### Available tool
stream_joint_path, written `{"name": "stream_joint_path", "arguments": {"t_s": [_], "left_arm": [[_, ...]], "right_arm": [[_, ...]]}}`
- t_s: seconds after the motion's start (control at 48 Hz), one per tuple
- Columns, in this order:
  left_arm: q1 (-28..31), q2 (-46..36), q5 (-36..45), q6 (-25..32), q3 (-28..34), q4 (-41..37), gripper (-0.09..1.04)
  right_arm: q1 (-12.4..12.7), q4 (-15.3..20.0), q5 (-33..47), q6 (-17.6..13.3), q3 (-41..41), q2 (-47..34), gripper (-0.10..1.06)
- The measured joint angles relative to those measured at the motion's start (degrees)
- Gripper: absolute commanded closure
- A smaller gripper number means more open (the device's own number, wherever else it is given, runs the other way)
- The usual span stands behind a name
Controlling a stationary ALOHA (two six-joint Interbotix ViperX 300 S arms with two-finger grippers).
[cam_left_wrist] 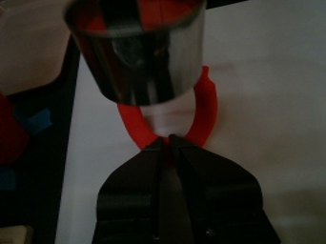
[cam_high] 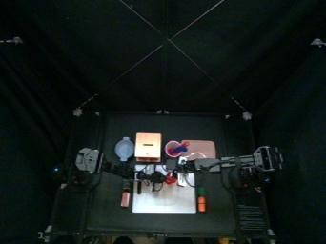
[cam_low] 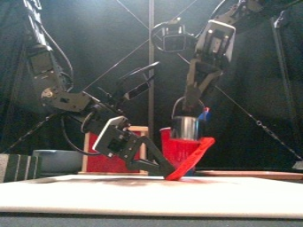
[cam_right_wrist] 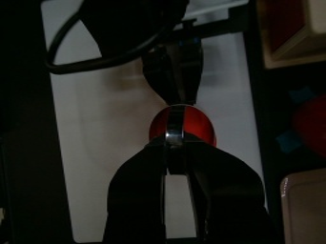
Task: Get the cutter from the drawer then cut the dough then place the extra dough in the bowl
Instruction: Place the extra dough in the bowl
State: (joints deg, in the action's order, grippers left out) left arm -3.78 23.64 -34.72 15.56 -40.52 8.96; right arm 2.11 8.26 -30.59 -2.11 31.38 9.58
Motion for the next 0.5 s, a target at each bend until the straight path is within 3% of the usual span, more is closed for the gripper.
{"name": "stream_joint_path", "arguments": {"t_s": [0.229,0.5], "left_arm": [[-0.1,-0.1,0.4,0.1,-0.1,0.6,0.36],[0.1,-0.9,2.1,0.0,0.0,0.9,0.36]], "right_arm": [[1.8,0.5,-0.4,-0.1,5.2,6.9,0.51],[2.0,3.3,0.2,0.0,15.5,11.0,0.51]]}}
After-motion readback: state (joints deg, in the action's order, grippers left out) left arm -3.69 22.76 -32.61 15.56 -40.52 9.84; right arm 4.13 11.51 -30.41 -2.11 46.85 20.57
